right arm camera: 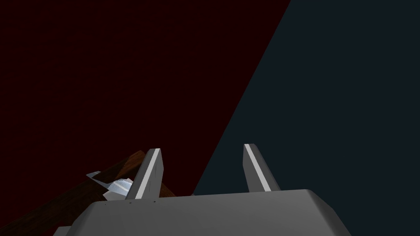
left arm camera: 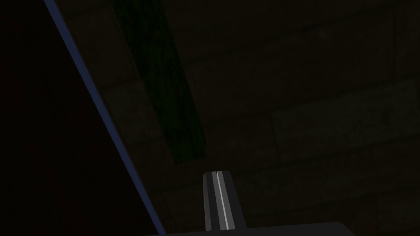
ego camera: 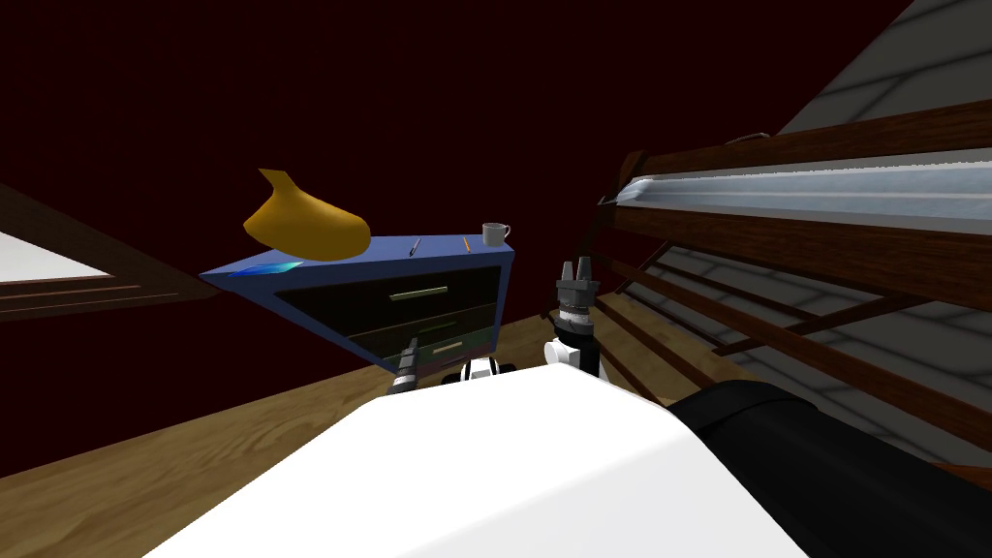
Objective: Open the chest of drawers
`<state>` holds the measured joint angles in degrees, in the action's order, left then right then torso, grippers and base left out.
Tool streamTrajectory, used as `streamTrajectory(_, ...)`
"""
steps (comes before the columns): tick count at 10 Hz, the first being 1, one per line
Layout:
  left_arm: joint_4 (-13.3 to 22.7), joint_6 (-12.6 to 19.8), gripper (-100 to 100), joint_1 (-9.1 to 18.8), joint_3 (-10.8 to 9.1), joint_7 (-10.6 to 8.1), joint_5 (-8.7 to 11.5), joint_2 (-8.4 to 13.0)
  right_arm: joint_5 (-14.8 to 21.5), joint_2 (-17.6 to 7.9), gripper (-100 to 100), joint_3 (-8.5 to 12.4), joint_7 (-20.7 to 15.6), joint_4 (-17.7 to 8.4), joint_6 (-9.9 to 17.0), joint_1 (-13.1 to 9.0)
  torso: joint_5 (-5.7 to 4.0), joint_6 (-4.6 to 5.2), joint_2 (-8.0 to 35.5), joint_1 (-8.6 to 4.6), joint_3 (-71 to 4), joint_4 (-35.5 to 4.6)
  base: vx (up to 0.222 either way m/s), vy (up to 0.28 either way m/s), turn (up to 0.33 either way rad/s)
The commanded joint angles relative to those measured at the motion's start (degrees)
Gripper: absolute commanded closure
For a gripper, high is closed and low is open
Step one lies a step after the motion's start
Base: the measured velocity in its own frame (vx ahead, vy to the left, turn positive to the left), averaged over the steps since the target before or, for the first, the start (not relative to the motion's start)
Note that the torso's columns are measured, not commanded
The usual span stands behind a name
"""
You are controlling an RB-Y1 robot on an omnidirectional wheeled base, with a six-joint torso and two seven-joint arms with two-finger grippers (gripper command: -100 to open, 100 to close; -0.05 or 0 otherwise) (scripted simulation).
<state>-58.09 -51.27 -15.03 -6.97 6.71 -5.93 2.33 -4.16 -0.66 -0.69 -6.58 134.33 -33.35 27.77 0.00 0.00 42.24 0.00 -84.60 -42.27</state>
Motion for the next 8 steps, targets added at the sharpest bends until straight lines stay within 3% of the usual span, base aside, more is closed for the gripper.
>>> streamTrajectory(1,0.0,0.4,-100,0.0,0.08,0.12,0.0,3.0,0.0,0.0,0,0.0,0.0,0.0,0.0,0.0,0.0,0.0,0.0,-0.01,0.0,0.0,-0.002,-0.005,0.001)
streamTrajectory(5,-0.3,3.0,-100,0.8,0.15,0.05,0.0,6.9,0.0,0.0,0,0.0,0.0,0.0,0.0,0.0,-0.01,0.0,0.1,-0.04,0.0,0.0,-0.013,-0.016,0.006)
streamTrajectory(7,-1.7,5.0,-100,1.4,0.11,0.09,0.0,6.4,0.0,0.0,0,0.0,0.0,0.0,0.0,0.0,-0.02,0.0,0.1,-0.07,0.1,0.0,-0.035,-0.046,0.013)
streamTrajectory(8,-2.8,5.6,-100,1.6,0.04,0.16,-0.1,4.7,0.0,0.0,0,0.0,0.0,0.0,0.0,0.0,-0.02,0.0,0.1,-0.07,0.0,0.0,-0.044,-0.047,0.013)
